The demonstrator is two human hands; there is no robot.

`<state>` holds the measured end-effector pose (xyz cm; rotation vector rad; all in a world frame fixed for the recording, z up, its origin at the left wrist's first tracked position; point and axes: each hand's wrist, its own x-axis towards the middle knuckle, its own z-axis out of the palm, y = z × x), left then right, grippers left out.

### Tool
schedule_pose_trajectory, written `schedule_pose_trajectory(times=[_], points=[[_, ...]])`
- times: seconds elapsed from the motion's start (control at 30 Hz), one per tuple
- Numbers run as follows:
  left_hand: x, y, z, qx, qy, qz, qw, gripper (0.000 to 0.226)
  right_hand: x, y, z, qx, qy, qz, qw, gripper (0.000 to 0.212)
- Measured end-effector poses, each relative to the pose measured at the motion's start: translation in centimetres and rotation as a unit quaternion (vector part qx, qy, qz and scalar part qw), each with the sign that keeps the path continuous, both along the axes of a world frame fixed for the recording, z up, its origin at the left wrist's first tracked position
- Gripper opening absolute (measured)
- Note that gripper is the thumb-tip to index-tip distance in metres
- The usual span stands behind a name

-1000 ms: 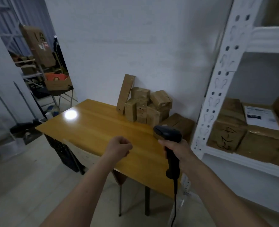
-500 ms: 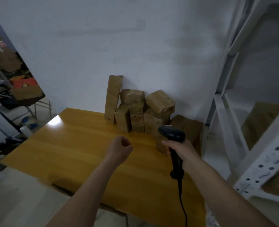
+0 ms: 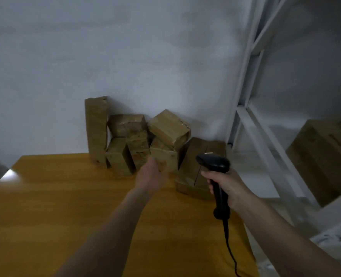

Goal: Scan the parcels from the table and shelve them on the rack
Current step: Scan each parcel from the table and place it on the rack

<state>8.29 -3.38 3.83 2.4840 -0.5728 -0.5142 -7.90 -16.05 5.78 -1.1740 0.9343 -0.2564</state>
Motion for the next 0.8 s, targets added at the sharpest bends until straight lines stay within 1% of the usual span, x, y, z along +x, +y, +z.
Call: schedule_pose_trajectory(times=[0.07, 0.2, 0.33, 0.47, 0.53, 0.67, 0.8], points=[[1.6, -1.0, -0.5, 0.006, 0.009, -0.02, 1.0, 0.055, 1.0, -0.2, -0.1, -0.001, 0.005, -0.037, 0.999, 0.011], [4.8, -2.1, -1.3, 0.025, 0.01, -0.049, 0.998, 0.073, 3.4, 0.1, 0.1, -0.001, 0.008, -0.076, 0.997, 0.011], [6.8, -4.0, -1.4, 0.041, -0.019, -0.053, 0.998, 0.069, 5.2, 0.6, -0.2, -0.007, 0.018, -0.096, 0.995, 0.012], [8.3, -6.7, -1.4, 0.007, -0.022, -0.041, 0.999, 0.075, 6.4, 0.1, -0.6, -0.01, 0.02, -0.117, 0.993, 0.017], [8.6, -8.1, -1.3, -0.005, -0.04, -0.041, 0.998, 0.076, 7.0, -0.7, -0.7, -0.011, 0.008, -0.124, 0.992, 0.02], [9.3, -10.6, -1.4, -0.026, -0.052, -0.021, 0.998, 0.083, 8.5, -2.8, -1.0, -0.003, -0.001, -0.11, 0.994, 0.021], [9.7, -12.0, -2.1, -0.027, -0.068, -0.005, 0.997, 0.079, 9.6, -4.9, -1.8, 0.024, -0.006, -0.089, 0.996, 0.019]])
